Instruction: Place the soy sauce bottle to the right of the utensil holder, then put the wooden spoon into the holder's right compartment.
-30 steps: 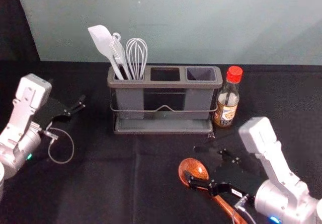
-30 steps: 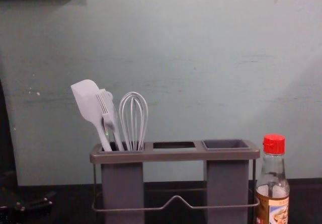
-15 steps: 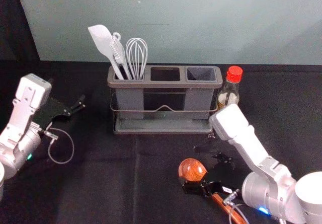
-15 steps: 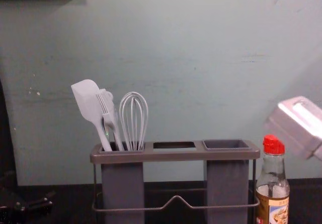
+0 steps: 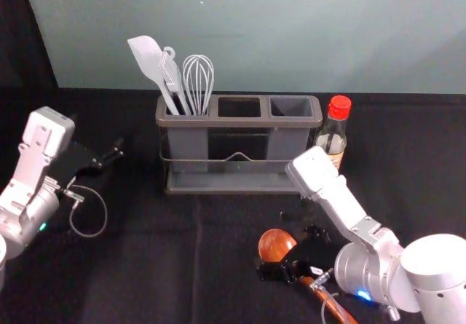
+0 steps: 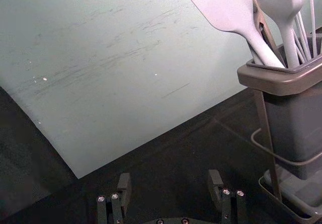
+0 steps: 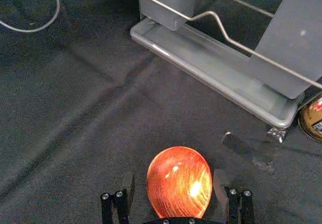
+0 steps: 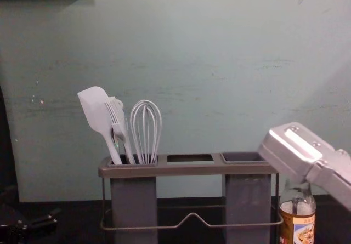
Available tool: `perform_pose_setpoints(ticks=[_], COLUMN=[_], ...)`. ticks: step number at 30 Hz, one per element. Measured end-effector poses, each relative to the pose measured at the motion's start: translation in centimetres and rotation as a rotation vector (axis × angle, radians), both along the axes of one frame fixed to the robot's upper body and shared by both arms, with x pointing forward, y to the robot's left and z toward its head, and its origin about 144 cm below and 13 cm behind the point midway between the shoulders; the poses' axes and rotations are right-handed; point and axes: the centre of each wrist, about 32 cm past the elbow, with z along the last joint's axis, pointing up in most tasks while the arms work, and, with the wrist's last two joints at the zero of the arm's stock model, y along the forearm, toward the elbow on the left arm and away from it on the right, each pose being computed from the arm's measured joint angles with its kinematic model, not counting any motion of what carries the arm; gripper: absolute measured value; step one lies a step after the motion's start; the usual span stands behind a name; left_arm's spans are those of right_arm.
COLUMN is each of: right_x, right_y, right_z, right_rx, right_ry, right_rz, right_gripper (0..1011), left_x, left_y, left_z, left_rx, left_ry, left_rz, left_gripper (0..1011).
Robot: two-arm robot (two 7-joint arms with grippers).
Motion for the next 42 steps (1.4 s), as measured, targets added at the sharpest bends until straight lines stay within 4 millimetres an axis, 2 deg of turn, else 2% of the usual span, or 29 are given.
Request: perform_pose_setpoints(ticks=[15,26,42], right_x=[0.2,0.0,0.8], right_y=[0.5,0.3,0.5], right_z=[-1.0,-0.6,-1.6], right_rx=[-0.019,-0.016,0.001], right_ry=[0.005,-0.011,0.026], right_rz=[-0.018,-0.024,-0.023], right_gripper=[1003,1003,1003], left_x=[0.0,0.0,0.0], left_y=[0.0,0.0,0.0], left_z=[0.0,0.0,0.0], left_rx=[0.0,0.0,0.0], left_ry=[0.0,0.0,0.0], left_rz=[0.0,0.0,0.0], left_gripper=[1005,1005,1005])
